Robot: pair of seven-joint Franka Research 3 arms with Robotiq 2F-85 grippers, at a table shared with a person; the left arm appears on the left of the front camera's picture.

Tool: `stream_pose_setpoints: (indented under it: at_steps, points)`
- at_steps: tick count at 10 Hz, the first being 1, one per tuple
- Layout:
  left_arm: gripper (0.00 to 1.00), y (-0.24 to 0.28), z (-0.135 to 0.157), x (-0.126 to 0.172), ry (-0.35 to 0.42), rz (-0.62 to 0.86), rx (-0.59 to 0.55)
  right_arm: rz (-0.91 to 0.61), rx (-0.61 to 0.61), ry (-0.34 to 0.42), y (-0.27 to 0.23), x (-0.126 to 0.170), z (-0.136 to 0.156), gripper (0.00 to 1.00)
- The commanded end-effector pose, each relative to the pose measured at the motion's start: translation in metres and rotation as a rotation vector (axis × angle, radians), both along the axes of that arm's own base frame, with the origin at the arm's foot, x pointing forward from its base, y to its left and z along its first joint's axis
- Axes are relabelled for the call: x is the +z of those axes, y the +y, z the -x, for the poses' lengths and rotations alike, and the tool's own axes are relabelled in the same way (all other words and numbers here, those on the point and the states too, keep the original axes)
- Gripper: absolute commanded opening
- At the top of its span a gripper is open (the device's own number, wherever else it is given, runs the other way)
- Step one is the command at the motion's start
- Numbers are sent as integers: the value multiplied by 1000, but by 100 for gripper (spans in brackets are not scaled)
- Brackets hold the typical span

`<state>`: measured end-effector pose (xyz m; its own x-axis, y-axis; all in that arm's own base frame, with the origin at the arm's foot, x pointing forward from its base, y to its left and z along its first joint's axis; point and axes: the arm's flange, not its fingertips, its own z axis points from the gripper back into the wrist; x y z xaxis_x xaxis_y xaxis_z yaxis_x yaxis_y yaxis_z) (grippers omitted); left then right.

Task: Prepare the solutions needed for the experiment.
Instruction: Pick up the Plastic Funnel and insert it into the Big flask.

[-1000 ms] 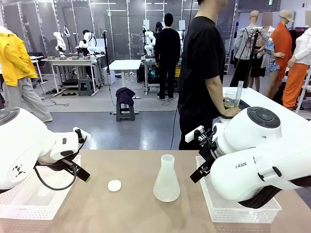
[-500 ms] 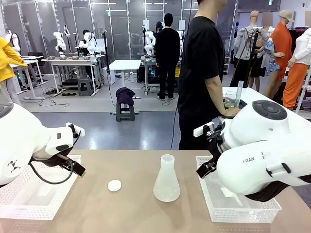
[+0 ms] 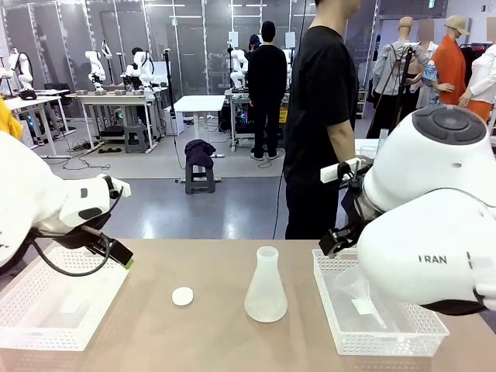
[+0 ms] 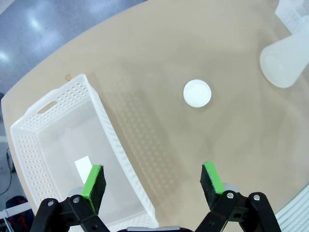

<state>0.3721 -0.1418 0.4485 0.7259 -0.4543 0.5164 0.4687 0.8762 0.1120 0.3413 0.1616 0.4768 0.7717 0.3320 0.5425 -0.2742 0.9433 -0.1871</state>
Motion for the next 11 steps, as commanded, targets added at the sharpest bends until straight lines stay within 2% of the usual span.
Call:
stream_pose_setpoints:
  at_steps: [1,2,6,7,8,9,10,11]
  points:
    - [100,18,33,-7,32,-89,-19,126,-10,-30,5,-5,1,100]
    - [100,0,0,0,0,0,0,0,0,0,0,0,0,100]
    - [100,3,4,3,13,-19,-2,34,8,-4,-1,2,2,100]
    - [100,12,3,1,11,81,25,-116,-76,-13,-6,2,7,100]
    - [100,26,3,4,31,277,58,-316,-138,-47,-17,6,11,100]
    - [100,40,1,6,47,462,84,-448,-211,-36,-28,6,9,100]
    - [100,49,-3,6,65,566,104,-536,-249,-5,-32,4,5,100]
    - [100,56,-4,7,90,703,106,-706,-259,16,-36,5,4,100]
